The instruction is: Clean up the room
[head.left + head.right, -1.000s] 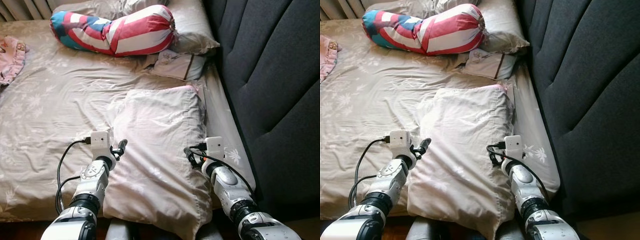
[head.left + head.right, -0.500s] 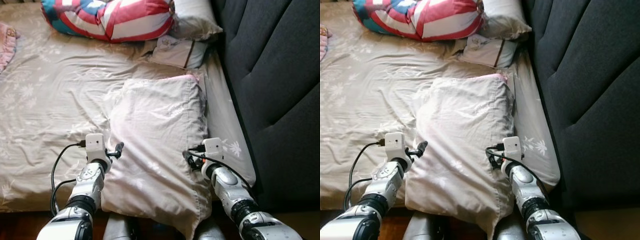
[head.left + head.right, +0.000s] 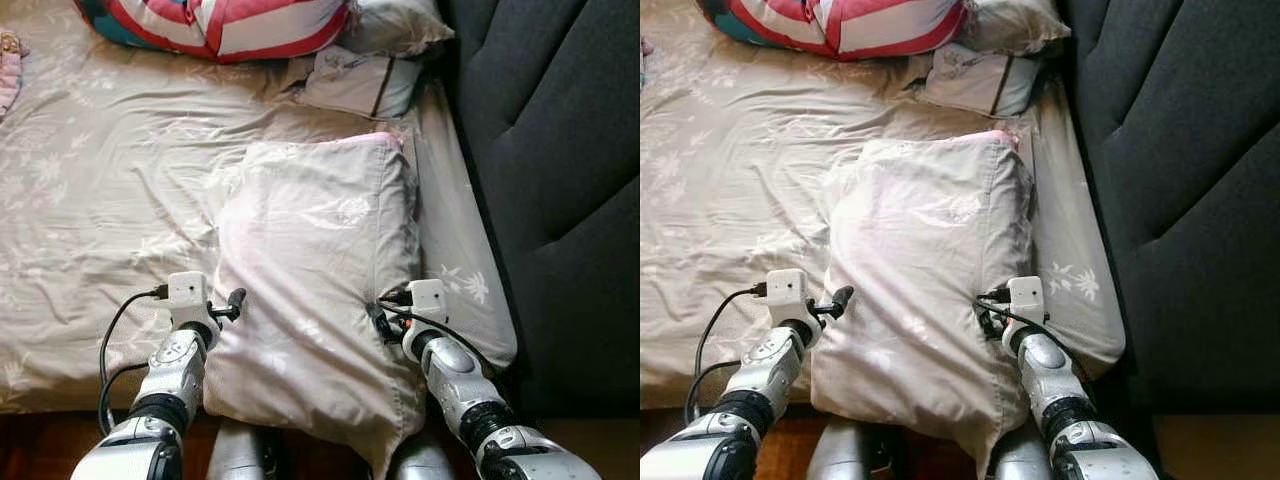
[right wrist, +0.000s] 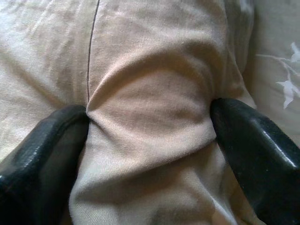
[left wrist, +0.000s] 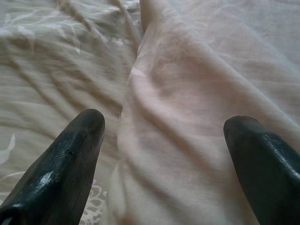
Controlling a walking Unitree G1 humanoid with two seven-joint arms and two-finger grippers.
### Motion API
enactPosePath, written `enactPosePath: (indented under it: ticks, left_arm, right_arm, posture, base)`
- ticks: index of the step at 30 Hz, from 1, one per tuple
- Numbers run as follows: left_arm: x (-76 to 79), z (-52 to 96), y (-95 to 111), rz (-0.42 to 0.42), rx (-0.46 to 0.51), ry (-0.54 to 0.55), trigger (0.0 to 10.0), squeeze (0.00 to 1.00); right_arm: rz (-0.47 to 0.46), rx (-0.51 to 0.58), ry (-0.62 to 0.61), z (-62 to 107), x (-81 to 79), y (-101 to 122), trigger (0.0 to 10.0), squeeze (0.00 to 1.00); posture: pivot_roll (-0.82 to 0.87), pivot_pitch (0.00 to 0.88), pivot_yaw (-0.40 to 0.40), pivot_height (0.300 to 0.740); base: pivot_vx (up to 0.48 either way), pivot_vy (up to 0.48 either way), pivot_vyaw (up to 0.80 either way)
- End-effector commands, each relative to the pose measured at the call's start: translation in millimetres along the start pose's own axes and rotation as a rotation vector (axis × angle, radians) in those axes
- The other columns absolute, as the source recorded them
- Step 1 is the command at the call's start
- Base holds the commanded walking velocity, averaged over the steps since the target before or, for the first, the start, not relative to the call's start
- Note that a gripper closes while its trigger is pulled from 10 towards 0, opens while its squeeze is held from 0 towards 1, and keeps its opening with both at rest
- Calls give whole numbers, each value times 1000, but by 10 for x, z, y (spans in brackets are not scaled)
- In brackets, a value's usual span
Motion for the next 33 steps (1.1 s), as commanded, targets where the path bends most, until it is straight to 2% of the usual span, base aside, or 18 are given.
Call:
enactPosePath:
  ticks: [1, 4, 13, 20, 21, 27, 33]
  left_arm:
    - [-94, 38, -36, 7, -4, 22, 10000, 0]
    - [-78, 39, -52, -12, -11, 15, 10000, 0]
    - [-5, 27, -36, -16, 7, -4, 10000, 0]
    - [-10, 38, -26, 2, 24, -9, 10000, 0]
    - [-23, 37, -18, 2, 25, -6, 10000, 0]
    - [-117, 45, -16, 24, 19, 20, 10000, 0]
    - [-68, 28, -16, 24, 16, 17, 10000, 0]
  right_arm:
    - [10, -88, -26, 59, 22, -244, 10000, 0]
    - [37, -103, -86, 71, 114, -258, 10000, 0]
    - [53, -161, -132, 108, 180, -372, 10000, 0]
    - [-11, -205, -76, 120, 66, -473, 10000, 0]
    - [-8, -198, -68, 121, 54, -471, 0, 0]
    - [12, -185, -50, 129, 49, -473, 0, 0]
    - [3, -239, -38, 182, 81, -604, 0, 0]
  posture:
    - [-134, 334, 15, 650]
    - [-139, 337, 10, 650]
    - [-147, 343, -1, 650]
    - [-154, 337, -13, 650]
    - [-157, 335, -20, 650]
    - [-178, 323, -32, 650]
    - [-194, 329, -50, 650]
  base:
    - [0, 0, 0]
    - [0, 0, 0]
    - [0, 0, 0]
    - [0, 0, 0]
    - [0, 0, 0]
    - [0, 0, 0]
    - [0, 0, 0]
Point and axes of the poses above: a point about 5 cm out from each wrist's last joint towards the gripper, its own z axis pointing back from the gripper into the wrist, its own y axis along the axis of the wrist's last joint, x = y × z, the point moved 3 cm from there along -z, pointing out of the wrist towards the gripper, and after that the axes turned 11 degrees about z, right-handed, at the moved point
